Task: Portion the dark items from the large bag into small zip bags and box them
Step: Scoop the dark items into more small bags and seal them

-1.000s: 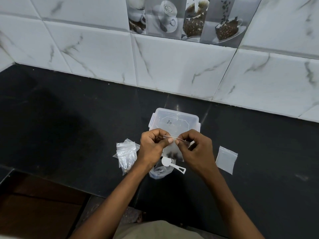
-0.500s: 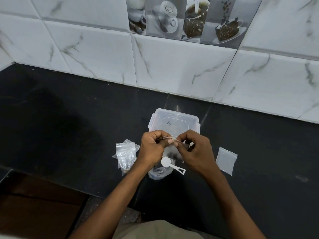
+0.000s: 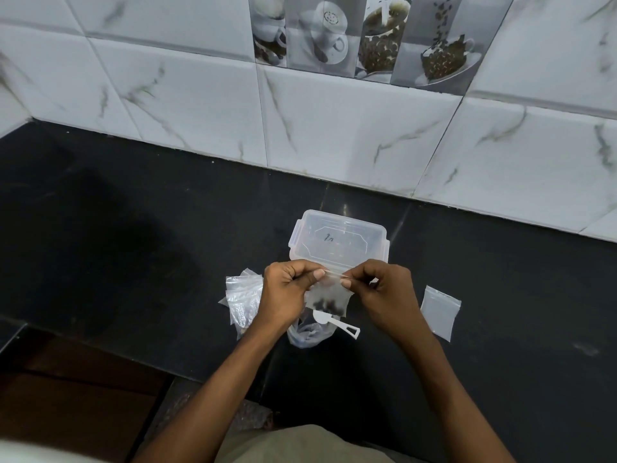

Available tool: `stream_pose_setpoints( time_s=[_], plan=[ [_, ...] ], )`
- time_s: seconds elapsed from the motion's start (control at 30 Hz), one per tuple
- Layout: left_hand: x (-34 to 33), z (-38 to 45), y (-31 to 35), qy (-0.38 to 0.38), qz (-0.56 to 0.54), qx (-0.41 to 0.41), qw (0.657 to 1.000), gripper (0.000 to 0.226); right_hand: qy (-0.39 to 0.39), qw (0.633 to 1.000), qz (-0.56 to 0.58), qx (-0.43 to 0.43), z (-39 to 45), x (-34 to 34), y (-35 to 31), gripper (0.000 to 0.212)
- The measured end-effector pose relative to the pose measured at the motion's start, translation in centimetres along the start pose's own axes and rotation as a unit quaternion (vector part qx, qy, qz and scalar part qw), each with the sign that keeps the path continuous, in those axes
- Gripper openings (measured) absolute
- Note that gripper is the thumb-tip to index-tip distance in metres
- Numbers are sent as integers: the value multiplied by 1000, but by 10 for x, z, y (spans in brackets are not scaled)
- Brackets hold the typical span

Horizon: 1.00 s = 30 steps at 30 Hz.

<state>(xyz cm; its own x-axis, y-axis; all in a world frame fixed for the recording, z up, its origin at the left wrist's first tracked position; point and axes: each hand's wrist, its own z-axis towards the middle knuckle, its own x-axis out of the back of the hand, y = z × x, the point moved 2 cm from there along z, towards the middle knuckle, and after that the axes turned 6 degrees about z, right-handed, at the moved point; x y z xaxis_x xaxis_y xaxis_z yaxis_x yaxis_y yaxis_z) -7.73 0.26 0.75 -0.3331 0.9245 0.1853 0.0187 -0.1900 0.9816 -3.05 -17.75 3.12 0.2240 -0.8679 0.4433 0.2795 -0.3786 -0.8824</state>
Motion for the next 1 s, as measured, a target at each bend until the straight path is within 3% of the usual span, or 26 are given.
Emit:
stream_pose_setpoints(
  time_s=[0.13, 0.4, 0.57, 0.7, 0.9, 1.0],
  plan=[
    [6, -4, -6, -3, -4, 7, 1000, 17, -29, 1000, 7, 2, 1, -4, 1, 16],
    [28, -15, -16, 66, 18, 20, 997, 13, -75, 996, 28, -28, 2, -30, -4, 11],
    [52, -27, -33, 105, 42, 44, 993, 22, -102, 994, -12, -24, 5, -63, -5, 17],
    [70, -32, -52, 131, 50, 66, 988, 17, -131, 990, -42, 9, 6, -92, -6, 12],
    [98, -33, -83, 145, 102, 112, 978, 25, -207, 965, -161, 3, 16, -138, -10, 22],
    [106, -28, -97, 147, 92, 163, 971, 16, -214, 958, -189, -2, 25, -162, -15, 22]
  ],
)
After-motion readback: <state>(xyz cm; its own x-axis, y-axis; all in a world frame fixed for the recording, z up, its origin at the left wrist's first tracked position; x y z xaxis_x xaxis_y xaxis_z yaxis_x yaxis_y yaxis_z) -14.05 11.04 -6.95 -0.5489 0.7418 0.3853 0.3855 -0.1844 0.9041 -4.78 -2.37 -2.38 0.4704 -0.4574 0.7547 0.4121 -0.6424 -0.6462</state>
